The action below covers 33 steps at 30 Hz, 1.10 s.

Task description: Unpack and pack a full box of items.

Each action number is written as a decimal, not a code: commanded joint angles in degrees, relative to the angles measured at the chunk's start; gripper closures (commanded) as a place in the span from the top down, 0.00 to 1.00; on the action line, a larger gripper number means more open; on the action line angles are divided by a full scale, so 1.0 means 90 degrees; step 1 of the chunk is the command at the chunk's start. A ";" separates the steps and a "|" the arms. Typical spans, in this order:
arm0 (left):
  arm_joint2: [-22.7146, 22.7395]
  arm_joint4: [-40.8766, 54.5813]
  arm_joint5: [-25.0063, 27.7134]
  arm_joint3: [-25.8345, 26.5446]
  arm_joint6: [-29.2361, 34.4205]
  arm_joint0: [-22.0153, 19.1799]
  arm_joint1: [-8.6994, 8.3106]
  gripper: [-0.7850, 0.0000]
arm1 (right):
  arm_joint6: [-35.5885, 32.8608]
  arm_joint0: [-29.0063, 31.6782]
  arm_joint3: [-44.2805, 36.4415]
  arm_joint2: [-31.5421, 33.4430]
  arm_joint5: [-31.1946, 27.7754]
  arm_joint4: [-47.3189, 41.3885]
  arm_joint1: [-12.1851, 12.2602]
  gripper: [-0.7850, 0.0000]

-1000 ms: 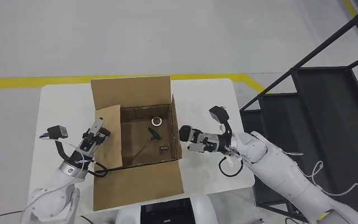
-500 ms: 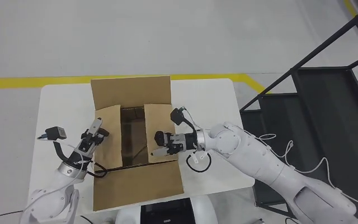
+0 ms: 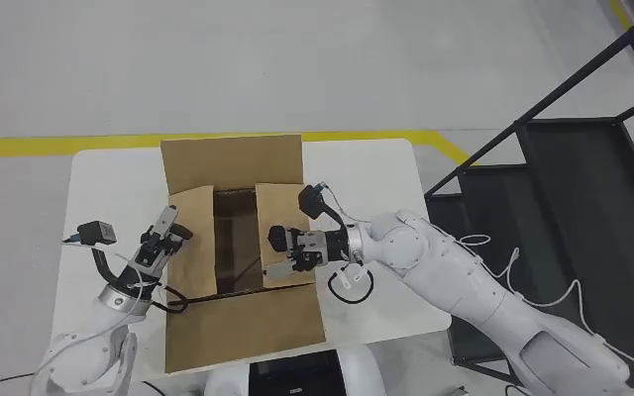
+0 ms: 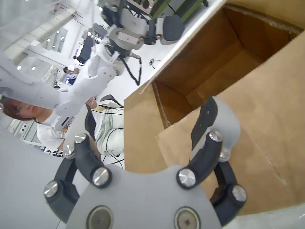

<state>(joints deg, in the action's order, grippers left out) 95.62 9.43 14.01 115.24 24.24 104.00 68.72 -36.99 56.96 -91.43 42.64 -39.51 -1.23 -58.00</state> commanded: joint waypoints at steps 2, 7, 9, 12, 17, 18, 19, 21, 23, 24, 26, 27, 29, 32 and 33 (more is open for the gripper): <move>0.0271 0.0212 -0.0001 0.0049 0.0076 -0.0011 -0.0019 1.00 | -0.0413 0.0344 -0.0110 0.0552 -0.0374 -0.0285 0.0217 1.00; 0.0703 0.0718 -0.0028 0.0145 0.0217 -0.0015 -0.0044 1.00 | -0.1224 0.1133 -0.0257 0.1538 -0.0138 -0.0323 0.0616 1.00; 0.0907 0.0830 -0.0079 0.0137 0.0289 -0.0019 -0.0059 1.00 | -0.1629 0.1473 -0.0347 0.1846 0.0058 -0.0325 0.0753 1.00; 0.1183 0.0914 -0.0219 0.0079 0.0353 -0.0058 -0.0081 1.00 | -0.2013 0.1922 -0.0496 0.2232 0.0375 -0.0258 0.0908 1.00; 0.1496 0.0964 -0.0269 -0.0117 0.0238 -0.0251 -0.0101 1.00 | -0.2412 0.2443 -0.0688 0.2430 0.0828 -0.0075 0.1031 1.00; 0.1534 0.0966 -0.0245 -0.0154 0.0170 -0.0305 -0.0102 1.00 | -0.2555 0.2491 -0.0701 0.2378 0.0864 -0.0084 0.1038 1.00; 0.1555 0.0957 -0.0239 -0.0193 0.0109 -0.0351 -0.0102 1.00 | -0.2707 0.2511 -0.0736 0.2298 0.0911 -0.0075 0.1038 1.00; 0.1571 0.0939 -0.0189 -0.0253 -0.0004 -0.0449 -0.0099 1.00 | -0.2911 0.2506 -0.0816 0.2076 0.0905 -0.0173 0.1012 1.00; 0.1538 0.0927 -0.0118 -0.0331 -0.0136 -0.0554 -0.0093 1.00 | -0.2980 0.2440 -0.0795 0.1854 0.0840 -0.0322 0.0968 1.00; 0.1517 0.0909 -0.0058 -0.0379 -0.0229 -0.0621 -0.0088 1.00 | -0.2988 0.2386 -0.0758 0.1748 0.0833 -0.0321 0.0944 1.00; 0.1412 0.0901 0.0056 -0.0505 -0.0407 -0.0761 -0.0073 1.00 | -0.2990 0.2265 -0.0717 0.1505 0.0822 -0.0328 0.0883 1.00; 0.1349 0.0934 0.0125 -0.0570 -0.0500 -0.0846 -0.0064 1.00 | -0.2999 0.2195 -0.0694 0.1377 0.0816 -0.0312 0.0850 1.00; 0.1201 0.0873 0.0289 -0.0730 -0.0692 -0.1012 -0.0046 1.00 | -0.3010 0.2053 -0.0629 0.1121 0.0817 -0.0323 0.0780 1.00; 0.0977 0.0747 0.0448 -0.0921 -0.0802 -0.1229 -0.0028 1.00 | -0.3034 0.1859 -0.0545 0.0753 0.0761 -0.0414 0.0670 1.00; 0.0925 0.0700 0.0471 -0.0974 -0.0823 -0.1292 -0.0024 1.00 | -0.3019 0.1802 -0.0507 0.0659 0.0714 -0.0483 0.0637 1.00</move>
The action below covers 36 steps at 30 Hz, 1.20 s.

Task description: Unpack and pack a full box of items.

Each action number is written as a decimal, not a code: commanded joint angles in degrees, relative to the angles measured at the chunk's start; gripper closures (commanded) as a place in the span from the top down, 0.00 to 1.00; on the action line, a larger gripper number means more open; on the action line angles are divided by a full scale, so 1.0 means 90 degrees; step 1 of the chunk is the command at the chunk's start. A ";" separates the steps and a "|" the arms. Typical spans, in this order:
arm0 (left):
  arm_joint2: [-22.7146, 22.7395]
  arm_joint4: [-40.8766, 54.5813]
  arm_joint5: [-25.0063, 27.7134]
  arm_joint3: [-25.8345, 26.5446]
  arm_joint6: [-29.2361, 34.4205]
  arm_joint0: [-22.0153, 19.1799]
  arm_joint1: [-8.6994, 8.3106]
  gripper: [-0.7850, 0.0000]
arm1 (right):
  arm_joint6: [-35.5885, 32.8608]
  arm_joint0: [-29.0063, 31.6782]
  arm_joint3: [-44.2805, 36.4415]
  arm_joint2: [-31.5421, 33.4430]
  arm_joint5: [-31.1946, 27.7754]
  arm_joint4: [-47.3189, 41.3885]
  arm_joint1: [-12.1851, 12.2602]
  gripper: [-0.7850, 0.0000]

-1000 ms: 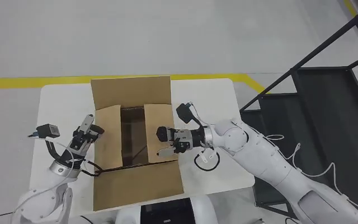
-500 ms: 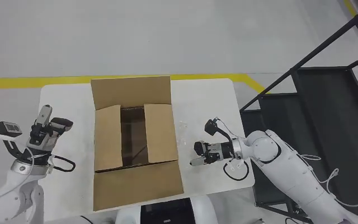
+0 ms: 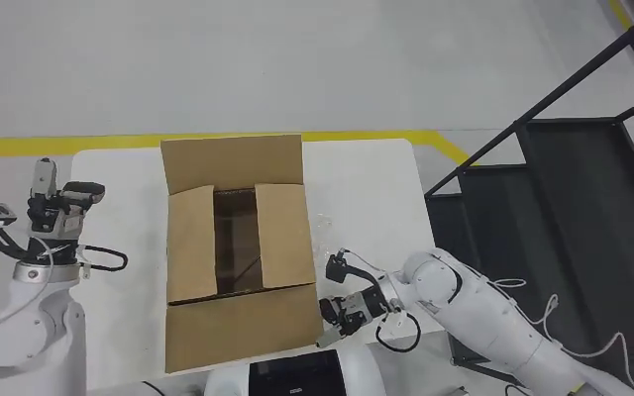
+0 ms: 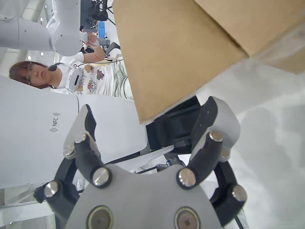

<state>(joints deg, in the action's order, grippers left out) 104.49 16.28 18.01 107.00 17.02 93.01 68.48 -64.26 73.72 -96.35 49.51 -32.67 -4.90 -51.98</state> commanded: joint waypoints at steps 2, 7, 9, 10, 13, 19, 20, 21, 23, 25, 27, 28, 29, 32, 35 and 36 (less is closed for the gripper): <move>-0.0138 -0.0120 0.0022 -0.0117 -0.0043 -0.0183 0.0007 1.00 | -0.0001 -0.0143 0.0076 -0.0284 -0.0253 -0.0359 -0.0096 1.00; -0.0199 -0.0224 -0.0053 -0.0156 -0.0005 -0.0332 0.0005 1.00 | -0.0089 -0.0307 0.0031 -0.0533 -0.0728 -0.1186 -0.0176 1.00; -0.0188 -0.0275 -0.0090 -0.0136 0.0011 -0.0343 0.0002 1.00 | -0.0003 -0.0365 -0.0115 -0.0637 -0.0814 -0.1474 -0.0178 1.00; -0.0176 -0.0296 -0.0105 -0.0115 0.0014 -0.0334 0.0001 1.00 | 0.0043 -0.0398 -0.0176 -0.0688 -0.0860 -0.1605 -0.0172 1.00; -0.0123 -0.0316 -0.0124 -0.0038 0.0024 -0.0258 0.0000 1.00 | 0.0210 -0.0535 -0.0353 -0.0833 -0.1028 -0.1940 -0.0141 1.00; -0.0053 -0.0328 -0.0185 0.0095 0.0054 0.0004 0.0006 1.00 | 0.0605 -0.0890 -0.0212 -0.0982 -0.1422 -0.2161 -0.0096 1.00; -0.0058 -0.0328 -0.0203 0.0120 0.0077 0.0058 0.0007 1.00 | 0.0690 -0.0963 -0.0150 -0.0998 -0.1508 -0.2188 -0.0102 1.00; -0.0066 -0.0330 -0.0221 0.0150 0.0113 0.0111 0.0008 1.00 | 0.0772 -0.1028 -0.0061 -0.1012 -0.1589 -0.2198 -0.0111 1.00; -0.0093 -0.0341 -0.0255 0.0221 0.0212 0.0219 0.0009 1.00 | 0.0874 -0.1160 0.0102 -0.1042 -0.1691 -0.2121 -0.0138 1.00; -0.0134 -0.0314 -0.0308 0.0298 0.0396 0.0333 0.0007 1.00 | 0.0988 -0.1262 0.0310 -0.1038 -0.1788 -0.2043 -0.0180 1.00; -0.0179 -0.0277 -0.0388 0.0385 0.0631 0.0456 0.0001 1.00 | 0.1165 -0.1379 0.0466 -0.1027 -0.1626 -0.1683 -0.0229 1.00; -0.0179 -0.0274 -0.0440 0.0432 0.0770 0.0511 -0.0006 1.00 | 0.1324 -0.1409 0.0508 -0.1034 -0.1544 -0.1509 -0.0260 1.00; -0.0170 -0.0283 -0.0490 0.0475 0.0891 0.0566 -0.0013 1.00 | 0.1455 -0.1435 0.0550 -0.1054 -0.1456 -0.1329 -0.0291 1.00; -0.0111 -0.0202 -0.0655 0.0596 0.1174 0.0731 -0.0029 1.00 | 0.1883 -0.1484 0.0618 -0.1103 -0.1255 -0.0857 -0.0382 1.00; 0.0000 -0.0028 -0.0776 0.0706 0.1347 0.0917 -0.0038 1.00 | 0.2187 -0.1526 0.0669 -0.1137 -0.1065 -0.0446 -0.0453 1.00; 0.0042 0.0109 -0.0812 0.0743 0.1453 0.0985 -0.0041 1.00 | 0.2259 -0.1538 0.0702 -0.1147 -0.1013 -0.0356 -0.0473 1.00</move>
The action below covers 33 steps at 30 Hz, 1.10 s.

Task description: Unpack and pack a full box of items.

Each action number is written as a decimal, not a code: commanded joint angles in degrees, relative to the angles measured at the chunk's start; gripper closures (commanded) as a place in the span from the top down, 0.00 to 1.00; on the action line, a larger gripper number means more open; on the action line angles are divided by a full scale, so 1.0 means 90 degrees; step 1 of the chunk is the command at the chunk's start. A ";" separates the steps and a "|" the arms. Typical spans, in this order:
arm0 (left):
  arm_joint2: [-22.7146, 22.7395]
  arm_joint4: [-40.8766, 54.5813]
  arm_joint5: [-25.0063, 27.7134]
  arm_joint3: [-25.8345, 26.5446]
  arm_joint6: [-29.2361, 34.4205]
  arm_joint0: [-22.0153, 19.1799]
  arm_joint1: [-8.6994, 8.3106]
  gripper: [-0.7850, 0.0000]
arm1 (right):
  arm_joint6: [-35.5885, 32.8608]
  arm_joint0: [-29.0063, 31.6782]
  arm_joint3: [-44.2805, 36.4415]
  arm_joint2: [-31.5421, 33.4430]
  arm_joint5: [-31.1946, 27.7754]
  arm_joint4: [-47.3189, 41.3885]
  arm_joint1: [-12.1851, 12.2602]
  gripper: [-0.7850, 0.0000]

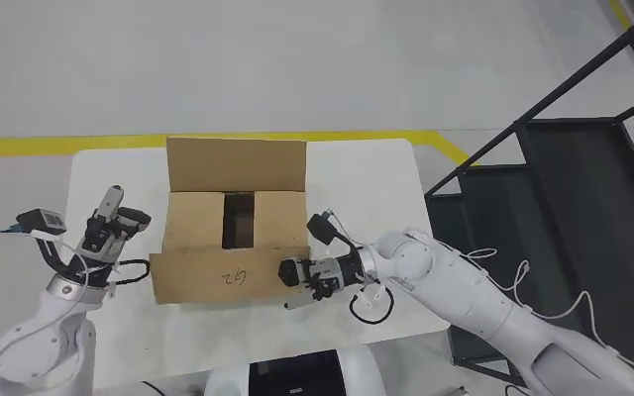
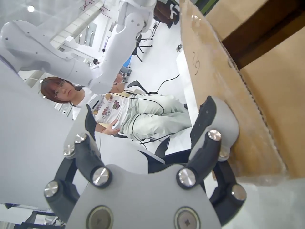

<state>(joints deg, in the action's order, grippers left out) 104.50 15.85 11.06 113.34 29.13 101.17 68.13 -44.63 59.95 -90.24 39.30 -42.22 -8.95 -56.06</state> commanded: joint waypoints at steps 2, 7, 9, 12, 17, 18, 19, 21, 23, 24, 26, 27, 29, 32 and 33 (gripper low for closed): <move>0.0136 0.0493 -0.0162 0.0091 0.0480 0.0226 -0.0017 1.00 | 0.0202 -0.0042 0.0041 -0.0034 0.0237 0.0363 -0.0058 1.00; 0.0604 0.1263 -0.0569 0.0124 0.1583 0.0519 -0.0083 1.00 | 0.0312 -0.0108 0.0085 -0.0140 0.0440 0.0620 -0.0155 1.00; 0.0827 0.1547 -0.0820 0.0104 0.2059 0.0595 -0.0118 1.00 | 0.0311 -0.0148 0.0111 -0.0152 0.0503 0.0718 -0.0183 1.00; 0.1146 0.1670 -0.1465 0.0087 0.2949 0.0647 -0.0207 1.00 | 0.0298 -0.0174 0.0127 -0.0168 0.0529 0.0742 -0.0219 1.00; 0.1348 0.0809 -0.2488 0.0095 0.4241 0.0514 -0.0411 1.00 | 0.0234 -0.0231 0.0167 -0.0188 0.0573 0.0743 -0.0274 1.00; 0.1333 0.0628 -0.2613 0.0070 0.4444 0.0449 -0.0450 1.00 | 0.0229 -0.0241 0.0170 -0.0190 0.0578 0.0744 -0.0286 1.00; 0.1315 0.0439 -0.2721 0.0057 0.4591 0.0371 -0.0487 1.00 | 0.0216 -0.0250 0.0174 -0.0193 0.0582 0.0754 -0.0296 1.00; 0.1244 0.0116 -0.2867 0.0009 0.4846 0.0207 -0.0554 1.00 | 0.0206 -0.0264 0.0177 -0.0192 0.0600 0.0764 -0.0314 1.00; 0.1152 0.0083 -0.2998 -0.0086 0.4998 -0.0005 -0.0600 1.00 | 0.0199 -0.0271 0.0183 -0.0184 0.0613 0.0784 -0.0329 1.00; 0.1093 0.0057 -0.3060 -0.0139 0.5066 -0.0111 -0.0622 1.00 | 0.0192 -0.0273 0.0185 -0.0179 0.0626 0.0796 -0.0335 1.00; 0.0955 -0.0049 -0.3138 -0.0255 0.5155 -0.0301 -0.0664 1.00 | 0.0185 -0.0273 0.0182 -0.0164 0.0636 0.0814 -0.0347 1.00; 0.0869 -0.0091 -0.3149 -0.0316 0.5192 -0.0390 -0.0681 1.00 | 0.0179 -0.0271 0.0182 -0.0156 0.0639 0.0815 -0.0351 1.00; 0.0696 -0.0114 -0.3157 -0.0462 0.5261 -0.0547 -0.0709 1.00 | 0.0175 -0.0269 0.0182 -0.0133 0.0656 0.0835 -0.0359 1.00; 0.0450 0.0051 -0.3050 -0.0662 0.5337 -0.0742 -0.0729 1.00 | 0.0164 -0.0259 0.0174 -0.0102 0.0680 0.0858 -0.0369 1.00; 0.0374 0.0115 -0.3007 -0.0711 0.5377 -0.0784 -0.0735 1.00 | 0.0161 -0.0254 0.0168 -0.0093 0.0685 0.0862 -0.0373 1.00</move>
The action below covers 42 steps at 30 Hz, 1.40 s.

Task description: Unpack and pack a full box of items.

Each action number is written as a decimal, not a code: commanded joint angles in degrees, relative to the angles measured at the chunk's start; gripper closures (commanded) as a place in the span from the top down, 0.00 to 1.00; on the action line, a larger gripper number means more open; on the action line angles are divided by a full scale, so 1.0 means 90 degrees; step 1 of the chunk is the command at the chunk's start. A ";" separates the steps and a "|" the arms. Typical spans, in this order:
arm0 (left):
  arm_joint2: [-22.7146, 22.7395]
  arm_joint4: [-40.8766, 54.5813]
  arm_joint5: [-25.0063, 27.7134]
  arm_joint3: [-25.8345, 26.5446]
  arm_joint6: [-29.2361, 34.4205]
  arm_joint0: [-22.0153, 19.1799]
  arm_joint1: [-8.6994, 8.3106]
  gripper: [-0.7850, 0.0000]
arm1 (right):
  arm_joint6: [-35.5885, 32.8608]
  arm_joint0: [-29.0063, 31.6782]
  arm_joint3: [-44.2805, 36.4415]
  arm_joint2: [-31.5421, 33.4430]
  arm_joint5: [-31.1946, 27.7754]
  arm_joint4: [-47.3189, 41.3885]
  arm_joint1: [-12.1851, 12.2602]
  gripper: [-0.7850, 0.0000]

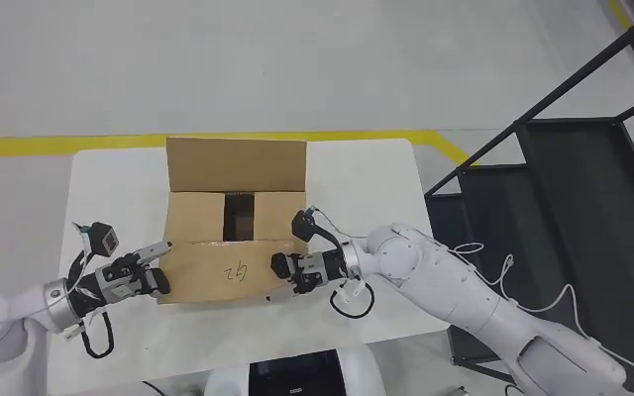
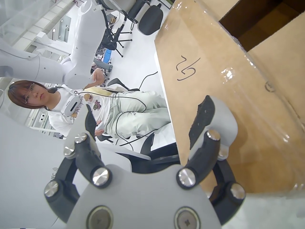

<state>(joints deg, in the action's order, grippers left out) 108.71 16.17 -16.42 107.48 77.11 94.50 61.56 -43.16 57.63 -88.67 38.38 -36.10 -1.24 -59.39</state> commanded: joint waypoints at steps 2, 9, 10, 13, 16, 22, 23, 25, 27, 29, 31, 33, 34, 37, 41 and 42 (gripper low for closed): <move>-0.0231 0.0257 0.0163 -0.0138 0.0102 -0.0090 -0.0009 1.00 | -0.0005 0.0015 -0.0023 0.0027 0.0002 0.0018 -0.0011 1.00; -0.0500 0.1073 0.0496 -0.0193 0.0114 -0.0019 -0.0001 1.00 | 0.0014 0.0055 -0.0044 0.0054 -0.0022 0.0072 -0.0048 1.00; -0.0525 0.1126 0.0573 -0.0171 0.0070 0.0017 0.0001 1.00 | 0.0024 0.0060 -0.0047 0.0051 -0.0023 0.0081 -0.0056 1.00; -0.0603 0.1289 0.0796 -0.0104 -0.0011 0.0125 0.0004 1.00 | 0.0033 0.0064 -0.0042 0.0042 -0.0037 0.0098 -0.0081 1.00; -0.0597 0.1510 0.1063 -0.0025 -0.0191 0.0201 0.0011 1.00 | 0.0045 0.0064 -0.0029 0.0040 -0.0054 0.0119 -0.0104 1.00; -0.0587 0.1576 0.1135 0.0001 -0.0268 0.0227 0.0013 1.00 | 0.0047 0.0065 0.0003 0.0048 -0.0085 0.0152 -0.0143 1.00; -0.0587 0.1576 0.1135 0.0001 -0.0268 0.0227 0.0013 1.00 | 0.0053 0.0065 0.0002 0.0053 -0.0085 0.0164 -0.0149 1.00; -0.0587 0.1576 0.1135 0.0001 -0.0268 0.0227 0.0013 1.00 | 0.0067 0.0071 -0.0003 0.0067 -0.0085 0.0169 -0.0159 1.00; -0.0587 0.1576 0.1135 0.0001 -0.0268 0.0227 0.0013 1.00 | 0.0074 0.0083 -0.0004 0.0082 -0.0078 0.0178 -0.0166 1.00; -0.0694 0.1599 0.1057 -0.0004 -0.0376 0.0255 0.0018 1.00 | 0.0061 0.0094 -0.0017 0.0094 -0.0073 0.0194 -0.0172 1.00; -0.0894 0.1792 0.0748 -0.0078 -0.0310 0.0244 0.0017 1.00 | 0.0017 0.0099 -0.0050 0.0108 -0.0051 0.0242 -0.0172 1.00; -0.1008 0.1711 0.0376 -0.0151 -0.0110 0.0167 -0.0018 1.00 | -0.0015 0.0116 -0.0080 0.0135 -0.0040 0.0251 -0.0170 1.00; -0.1061 0.1716 0.0134 -0.0194 0.0113 0.0123 -0.0042 1.00 | -0.0024 0.0122 -0.0086 0.0160 -0.0033 0.0267 -0.0166 1.00; -0.1032 0.1573 -0.0362 -0.0279 0.0834 -0.0044 -0.0144 1.00 | -0.0036 0.0161 -0.0091 0.0228 -0.0022 0.0279 -0.0154 1.00; -0.0933 0.1584 -0.0276 -0.0303 0.0920 -0.0056 -0.0327 1.00 | -0.0010 0.0203 -0.0096 0.0288 0.0011 0.0308 -0.0153 1.00; -0.0851 0.1555 -0.0269 -0.0301 0.0927 -0.0082 -0.0382 1.00 | 0.0020 0.0211 -0.0093 0.0303 0.0034 0.0316 -0.0155 1.00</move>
<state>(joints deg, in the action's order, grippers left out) 100.28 30.32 -18.91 104.72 85.45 93.99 58.69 -43.22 59.46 -89.53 40.99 -35.98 1.52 -60.76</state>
